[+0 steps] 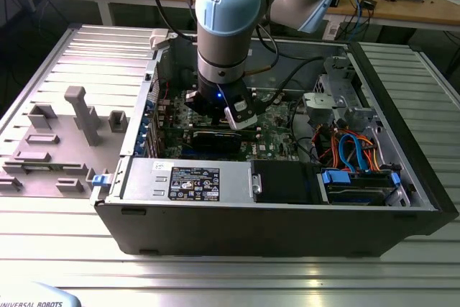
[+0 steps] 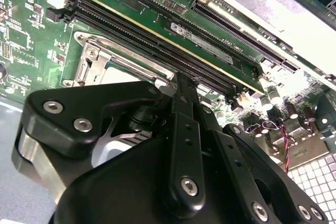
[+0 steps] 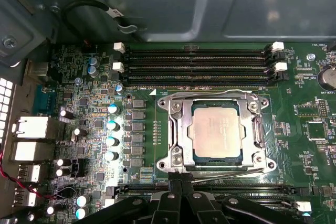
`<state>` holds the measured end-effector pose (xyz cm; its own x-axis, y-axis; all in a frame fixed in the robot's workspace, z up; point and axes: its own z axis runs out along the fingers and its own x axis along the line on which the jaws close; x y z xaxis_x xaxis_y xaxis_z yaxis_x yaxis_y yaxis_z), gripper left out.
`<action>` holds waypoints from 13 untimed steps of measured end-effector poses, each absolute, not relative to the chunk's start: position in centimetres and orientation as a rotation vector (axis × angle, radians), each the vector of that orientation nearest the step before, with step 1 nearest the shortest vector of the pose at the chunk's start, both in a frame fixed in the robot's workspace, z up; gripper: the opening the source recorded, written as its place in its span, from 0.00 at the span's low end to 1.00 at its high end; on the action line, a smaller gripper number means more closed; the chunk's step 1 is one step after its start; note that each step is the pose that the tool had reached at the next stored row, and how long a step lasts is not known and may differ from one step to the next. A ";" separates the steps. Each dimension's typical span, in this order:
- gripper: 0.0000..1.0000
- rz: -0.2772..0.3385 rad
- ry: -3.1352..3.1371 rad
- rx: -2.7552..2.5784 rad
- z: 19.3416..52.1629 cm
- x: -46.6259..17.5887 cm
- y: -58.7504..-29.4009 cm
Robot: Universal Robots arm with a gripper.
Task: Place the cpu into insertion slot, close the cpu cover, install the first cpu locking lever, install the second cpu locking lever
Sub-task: 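Install the second cpu locking lever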
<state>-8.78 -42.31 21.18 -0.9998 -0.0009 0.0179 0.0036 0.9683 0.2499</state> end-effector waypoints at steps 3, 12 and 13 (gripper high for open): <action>0.11 -0.394 -3.099 -0.002 21.2 -8.8 -42.4; 0.11 -0.433 -3.094 -0.001 21.1 -9.0 -43.1; 0.11 -0.444 -3.092 -0.002 21.1 -9.0 -43.1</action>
